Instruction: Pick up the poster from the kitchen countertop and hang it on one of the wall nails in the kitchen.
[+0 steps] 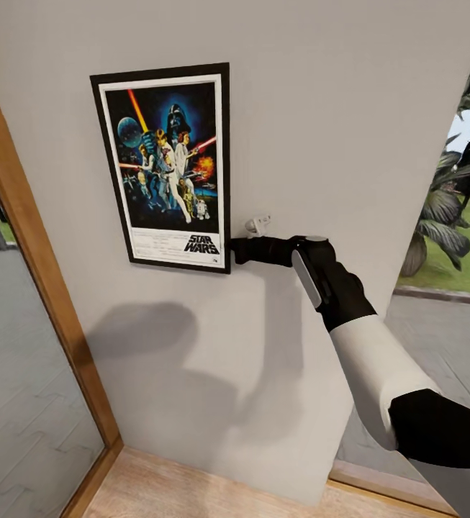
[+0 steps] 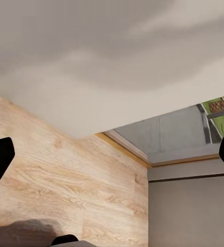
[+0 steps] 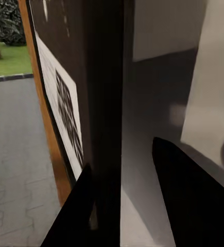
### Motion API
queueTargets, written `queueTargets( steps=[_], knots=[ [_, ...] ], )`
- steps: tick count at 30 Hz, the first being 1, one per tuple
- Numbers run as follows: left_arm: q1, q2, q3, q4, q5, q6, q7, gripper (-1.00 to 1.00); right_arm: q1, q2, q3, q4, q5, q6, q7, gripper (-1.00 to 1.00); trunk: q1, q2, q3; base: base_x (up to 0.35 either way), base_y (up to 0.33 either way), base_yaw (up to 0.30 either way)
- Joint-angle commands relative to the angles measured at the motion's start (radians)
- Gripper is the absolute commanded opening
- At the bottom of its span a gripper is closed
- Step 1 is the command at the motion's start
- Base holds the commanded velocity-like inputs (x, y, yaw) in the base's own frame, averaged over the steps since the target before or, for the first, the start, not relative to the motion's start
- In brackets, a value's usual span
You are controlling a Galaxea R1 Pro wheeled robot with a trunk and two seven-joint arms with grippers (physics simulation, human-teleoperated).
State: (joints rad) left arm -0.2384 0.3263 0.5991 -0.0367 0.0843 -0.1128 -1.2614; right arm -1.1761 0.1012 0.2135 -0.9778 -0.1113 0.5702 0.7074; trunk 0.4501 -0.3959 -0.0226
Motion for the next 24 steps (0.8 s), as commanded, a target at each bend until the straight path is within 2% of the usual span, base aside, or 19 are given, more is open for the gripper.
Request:
queueTargets(
  steps=[1,24],
  knots=[
    [-0.001,0.000,-0.008,0.001,0.009,-0.010,-0.001,1.00,-0.002,0.031,-0.031,-0.021,0.002,0.051,0.000,-1.00,0.000,-0.004,-0.002,0.000,0.000,0.000],
    [-0.001,0.000,-0.008,0.001,0.009,-0.010,-0.001,1.00,-0.002,0.031,-0.031,-0.021,0.001,0.051,0.000,-1.00,0.000,-0.004,-0.002,0.000,0.000,0.000]
  ],
)
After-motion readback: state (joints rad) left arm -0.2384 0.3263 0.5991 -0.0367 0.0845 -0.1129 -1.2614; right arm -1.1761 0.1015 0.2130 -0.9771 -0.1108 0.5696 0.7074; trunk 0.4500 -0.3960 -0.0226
